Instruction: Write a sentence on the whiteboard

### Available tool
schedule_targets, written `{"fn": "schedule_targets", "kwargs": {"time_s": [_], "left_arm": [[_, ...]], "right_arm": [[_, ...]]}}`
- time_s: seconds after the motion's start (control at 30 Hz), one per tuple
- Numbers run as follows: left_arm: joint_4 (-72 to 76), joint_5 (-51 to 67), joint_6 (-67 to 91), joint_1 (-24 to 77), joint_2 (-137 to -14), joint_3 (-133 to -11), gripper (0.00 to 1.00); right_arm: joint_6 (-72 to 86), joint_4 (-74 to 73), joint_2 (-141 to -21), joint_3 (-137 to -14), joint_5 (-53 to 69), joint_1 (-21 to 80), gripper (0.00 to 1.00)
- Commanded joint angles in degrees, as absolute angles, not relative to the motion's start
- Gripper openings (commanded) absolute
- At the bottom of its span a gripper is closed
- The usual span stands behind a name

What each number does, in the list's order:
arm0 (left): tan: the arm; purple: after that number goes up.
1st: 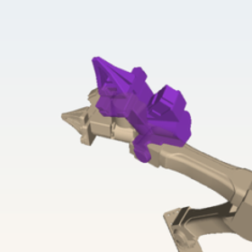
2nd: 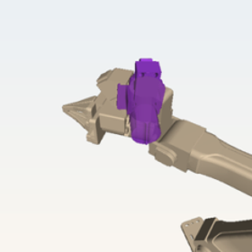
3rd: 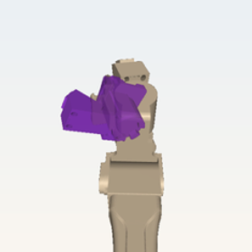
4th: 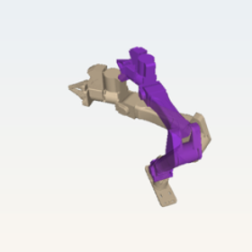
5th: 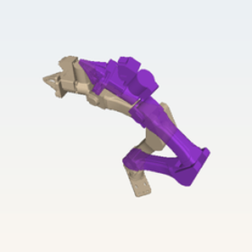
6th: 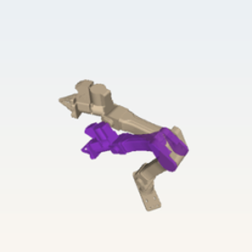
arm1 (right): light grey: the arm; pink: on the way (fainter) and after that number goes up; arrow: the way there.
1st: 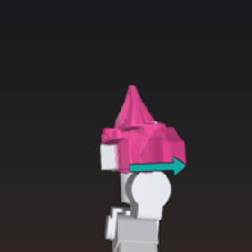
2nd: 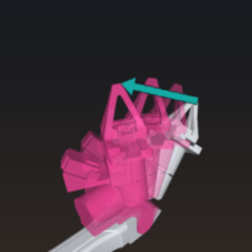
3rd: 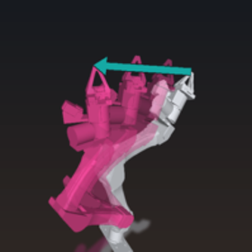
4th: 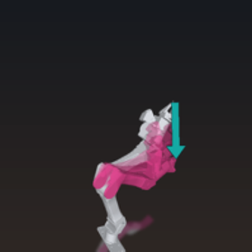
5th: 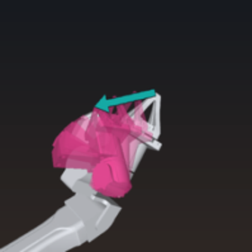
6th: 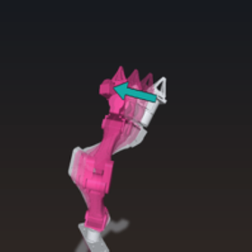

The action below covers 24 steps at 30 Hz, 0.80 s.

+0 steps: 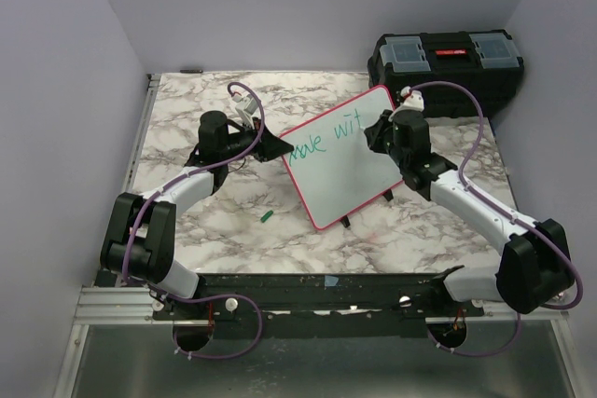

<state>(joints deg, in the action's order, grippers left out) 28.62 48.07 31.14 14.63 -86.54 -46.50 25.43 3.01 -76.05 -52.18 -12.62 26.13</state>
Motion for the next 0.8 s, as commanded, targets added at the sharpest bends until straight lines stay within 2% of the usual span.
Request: {"fn": "schedule_targets", "kwargs": {"time_s": [0.0, 0.4, 0.77], "left_arm": [[28.7, 48.3, 23.3, 15.0, -86.3, -46.9, 0.0], [29.0, 48.5, 23.5, 15.0, -86.6, -47.0, 0.0], [28.9, 48.4, 23.4, 15.0, -86.4, -46.9, 0.0]], "right_arm": [[25.5, 1.2, -75.1, -51.3, -13.0, 25.7, 0.01], [23.4, 1.2, -78.6, -57.5, -17.0, 25.7, 0.01], [23.3, -4.3, -70.2, -61.2, -19.2, 25.7, 0.01]]}}
